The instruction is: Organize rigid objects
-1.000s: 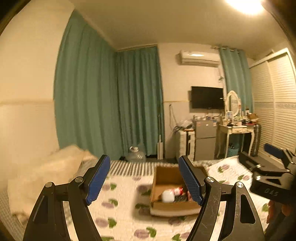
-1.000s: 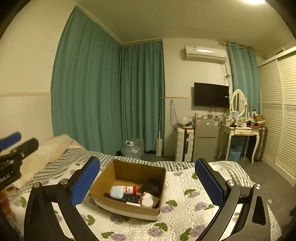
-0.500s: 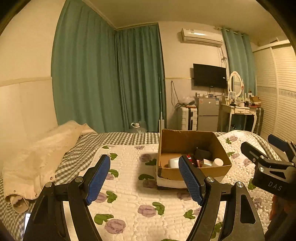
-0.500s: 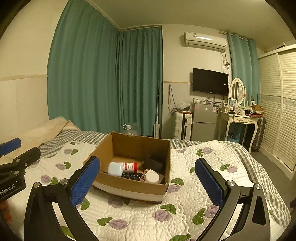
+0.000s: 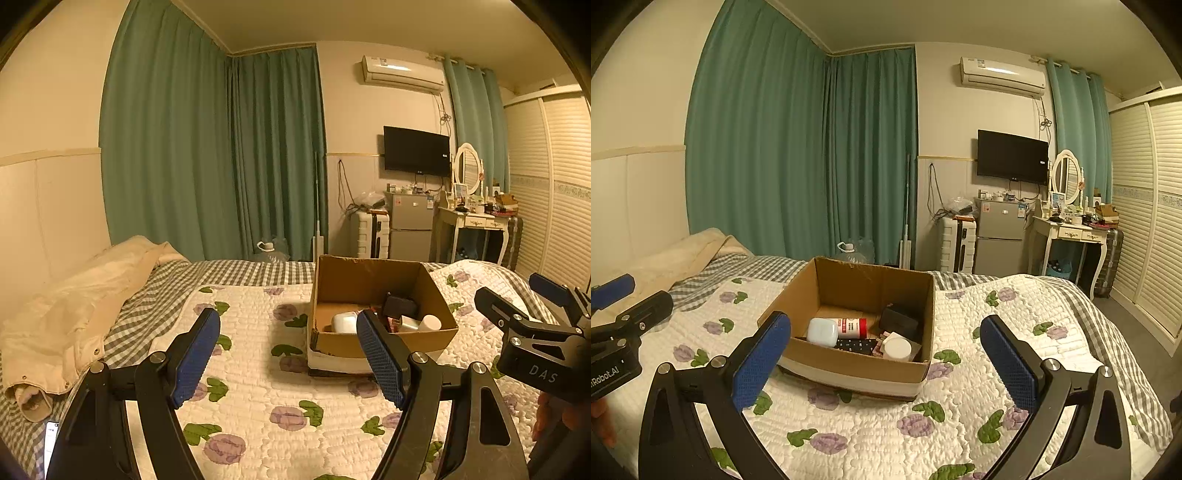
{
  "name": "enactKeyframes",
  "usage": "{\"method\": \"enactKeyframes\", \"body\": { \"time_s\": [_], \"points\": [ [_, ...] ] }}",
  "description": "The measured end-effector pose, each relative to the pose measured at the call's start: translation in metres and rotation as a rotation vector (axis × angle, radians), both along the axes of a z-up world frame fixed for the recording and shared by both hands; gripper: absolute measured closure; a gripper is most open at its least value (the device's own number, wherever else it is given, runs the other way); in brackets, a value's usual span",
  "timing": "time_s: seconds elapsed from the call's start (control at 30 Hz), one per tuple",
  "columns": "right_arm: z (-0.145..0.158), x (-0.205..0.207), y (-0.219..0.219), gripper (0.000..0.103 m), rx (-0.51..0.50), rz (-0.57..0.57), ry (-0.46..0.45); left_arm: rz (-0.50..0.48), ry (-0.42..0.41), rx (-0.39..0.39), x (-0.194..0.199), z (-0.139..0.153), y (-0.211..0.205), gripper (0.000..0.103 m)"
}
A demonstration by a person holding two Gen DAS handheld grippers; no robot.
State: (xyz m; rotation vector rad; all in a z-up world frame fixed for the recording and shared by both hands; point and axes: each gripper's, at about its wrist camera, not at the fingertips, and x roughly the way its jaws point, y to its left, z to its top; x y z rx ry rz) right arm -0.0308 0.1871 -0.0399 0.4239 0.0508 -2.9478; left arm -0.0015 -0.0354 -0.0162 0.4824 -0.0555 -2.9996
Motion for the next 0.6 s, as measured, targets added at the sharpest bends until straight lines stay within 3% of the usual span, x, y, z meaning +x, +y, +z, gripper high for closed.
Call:
{"method": "enactKeyframes", "body": {
  "time_s": [0.6],
  "points": [
    [-0.0020, -0.0016, -0.0023, 0.000, -0.002, 0.002, -0.011, -0.008, -0.016, 0.013, 0.0009, -0.0004, 0.0070, 0.024]
  ]
}}
